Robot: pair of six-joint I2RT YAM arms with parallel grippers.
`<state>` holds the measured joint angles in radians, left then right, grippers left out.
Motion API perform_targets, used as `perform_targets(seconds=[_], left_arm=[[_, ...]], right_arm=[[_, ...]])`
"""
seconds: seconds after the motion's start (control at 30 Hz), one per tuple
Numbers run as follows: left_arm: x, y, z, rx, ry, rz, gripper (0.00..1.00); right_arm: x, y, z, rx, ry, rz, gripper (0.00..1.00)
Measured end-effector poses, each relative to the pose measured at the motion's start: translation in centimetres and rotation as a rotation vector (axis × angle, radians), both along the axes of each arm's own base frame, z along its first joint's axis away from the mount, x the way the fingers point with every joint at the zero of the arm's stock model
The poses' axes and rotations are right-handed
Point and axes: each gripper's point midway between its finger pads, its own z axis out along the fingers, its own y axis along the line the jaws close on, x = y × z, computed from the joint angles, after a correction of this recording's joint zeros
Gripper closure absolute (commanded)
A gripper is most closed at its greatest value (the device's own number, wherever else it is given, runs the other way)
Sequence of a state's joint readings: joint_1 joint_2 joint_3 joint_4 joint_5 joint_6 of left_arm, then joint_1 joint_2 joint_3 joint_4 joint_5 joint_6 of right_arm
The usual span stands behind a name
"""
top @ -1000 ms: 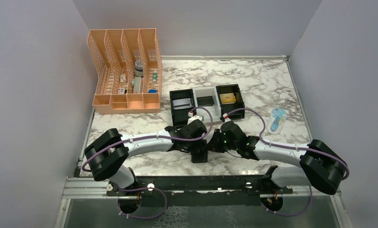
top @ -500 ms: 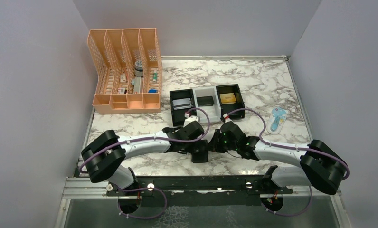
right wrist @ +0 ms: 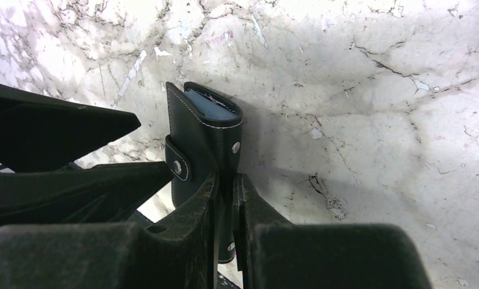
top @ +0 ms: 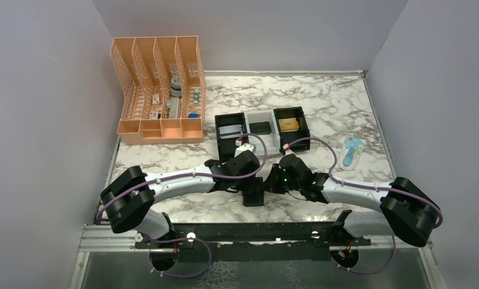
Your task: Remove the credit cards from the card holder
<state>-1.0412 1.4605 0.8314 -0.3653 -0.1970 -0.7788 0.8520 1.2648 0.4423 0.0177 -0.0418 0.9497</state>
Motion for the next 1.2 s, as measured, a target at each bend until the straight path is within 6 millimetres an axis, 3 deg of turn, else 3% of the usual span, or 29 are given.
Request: perform_targets(seconds=[0.13,0.33,0.53,0.63,1.2], left_arm=[[0.1,-1.0,0.6,-0.034,-0.004,-0.028,0.44],[-1.1,-1.3,-0.4,-0.021,0.034,-0.075,0.45],[-1.8,-0.7,-1.7,0.012,0.063,-0.086,0.57],[-1.6,-0.7,-1.7,0.029,0.056,-0.077,0.61],[-0.4,0.1,-1.2,0.059,0.006,0.057,0.60]], right_arm=[[0.0,0.0,0.0,0.000,0.000,-0.001,0.89],[0.0,0.0,0.0,-0.001,0.000,-0.002,0.89],[0.0,-0.2,-0.1,-0.008,0.003,-0.004,0.89],[0.0,-0.3,-0.2,-0.012,0.006,-0.010,0.89],[0.5,-0.2,0.1,0.001,-0.007,-0.040,0.89]])
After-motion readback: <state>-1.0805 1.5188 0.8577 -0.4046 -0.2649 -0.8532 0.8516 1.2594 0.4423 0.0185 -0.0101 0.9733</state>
